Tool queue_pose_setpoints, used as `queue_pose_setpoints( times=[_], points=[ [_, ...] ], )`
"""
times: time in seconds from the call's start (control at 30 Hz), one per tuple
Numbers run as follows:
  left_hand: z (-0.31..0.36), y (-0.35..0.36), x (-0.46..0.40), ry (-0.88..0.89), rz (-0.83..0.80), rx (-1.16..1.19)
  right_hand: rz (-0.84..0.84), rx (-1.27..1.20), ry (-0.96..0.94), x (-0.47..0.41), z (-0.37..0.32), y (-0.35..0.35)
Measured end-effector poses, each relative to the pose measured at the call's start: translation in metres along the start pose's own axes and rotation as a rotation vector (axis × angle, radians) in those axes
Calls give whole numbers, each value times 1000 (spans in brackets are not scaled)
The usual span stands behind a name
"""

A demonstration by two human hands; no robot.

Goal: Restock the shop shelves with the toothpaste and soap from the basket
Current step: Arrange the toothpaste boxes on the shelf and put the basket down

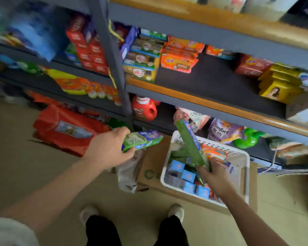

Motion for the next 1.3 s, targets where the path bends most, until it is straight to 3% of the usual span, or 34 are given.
queue_pose_setpoints(
  times=[0.33,0.6,0.83,1.0,1.13,1.23,1.3],
  points=[
    [-235,-118,114,-247,496,160,36,-68,-151,81,-224,153],
    [-320,-144,22,-284,663,157,107,-148,-220,91,-330,181],
    [-363,-81,-52,-312,397,107,124,-126,-257,60,-411,179],
    [-388,-32,-64,-343,30,70,42,-137,-325,47,-461,190],
    [-396,-19,-71,-220,-52,191,77,-95,-353,29,-496,212],
    [-409,-22,-76,-78,-80,337,179,106,-312,11,-515,232],
    [-417,-32,-78,-13,-82,299,216,248,-240,0,-527,244]
  ],
)
Point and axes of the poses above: each hand's wrist, its own x-axis away from the middle knuckle, its own y-axis out of the palm, z = x × y, the point moved 4 cm from there along -x, towards the middle knuckle, and after that the axes turned 12 degrees about y, right-handed, at the moved point
